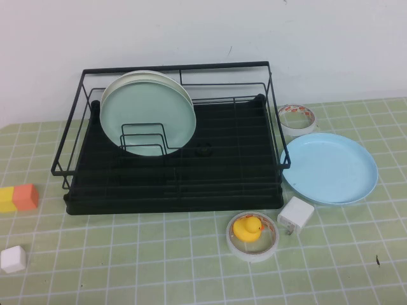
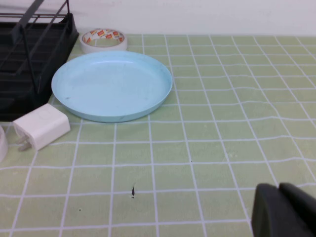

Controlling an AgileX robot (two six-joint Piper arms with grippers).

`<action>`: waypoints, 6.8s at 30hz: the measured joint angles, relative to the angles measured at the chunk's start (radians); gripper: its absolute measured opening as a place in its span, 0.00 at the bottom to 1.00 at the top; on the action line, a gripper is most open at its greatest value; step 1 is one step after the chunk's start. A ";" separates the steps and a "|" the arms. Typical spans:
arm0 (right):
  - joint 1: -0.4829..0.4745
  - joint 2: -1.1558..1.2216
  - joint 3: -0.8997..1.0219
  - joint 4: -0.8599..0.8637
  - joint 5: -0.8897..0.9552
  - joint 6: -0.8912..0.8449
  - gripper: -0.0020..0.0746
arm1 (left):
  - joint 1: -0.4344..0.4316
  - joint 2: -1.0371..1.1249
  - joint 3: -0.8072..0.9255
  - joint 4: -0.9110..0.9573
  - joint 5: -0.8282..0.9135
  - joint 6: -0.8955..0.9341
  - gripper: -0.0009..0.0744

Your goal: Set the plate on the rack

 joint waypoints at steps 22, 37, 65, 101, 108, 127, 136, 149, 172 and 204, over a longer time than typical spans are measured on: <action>0.000 0.000 0.000 0.000 0.000 0.000 0.02 | 0.000 0.000 0.000 0.000 0.000 0.000 0.01; 0.000 0.000 0.000 -0.005 0.000 -0.004 0.02 | 0.000 0.000 0.004 0.000 -0.049 0.000 0.01; 0.000 0.000 0.009 0.063 -1.074 -0.012 0.02 | 0.000 -0.002 0.002 -0.089 -0.885 -0.082 0.01; 0.000 1.144 -0.610 0.519 0.142 -0.384 0.02 | 0.000 0.815 -0.535 -0.824 0.361 0.679 0.01; 0.000 1.500 -0.795 0.644 0.127 -0.455 0.03 | 0.000 0.954 -0.535 -0.863 0.482 0.677 0.01; -0.038 2.140 -1.497 0.478 0.318 -0.127 0.47 | 0.000 1.005 -0.535 -0.930 0.459 0.676 0.01; -0.040 2.225 -1.553 0.447 0.362 -0.063 0.47 | 0.000 1.005 -0.536 -0.964 0.468 0.675 0.01; -0.030 2.284 -1.555 0.475 0.304 -0.063 0.25 | 0.000 1.005 -0.536 -1.010 0.473 0.673 0.01; -0.073 1.962 -1.855 -0.029 0.702 0.037 0.04 | 0.000 1.005 -0.536 -1.383 0.538 0.892 0.26; 0.668 1.573 -1.606 0.235 0.706 -0.131 0.04 | 0.000 1.044 -0.537 -1.609 0.624 1.092 0.17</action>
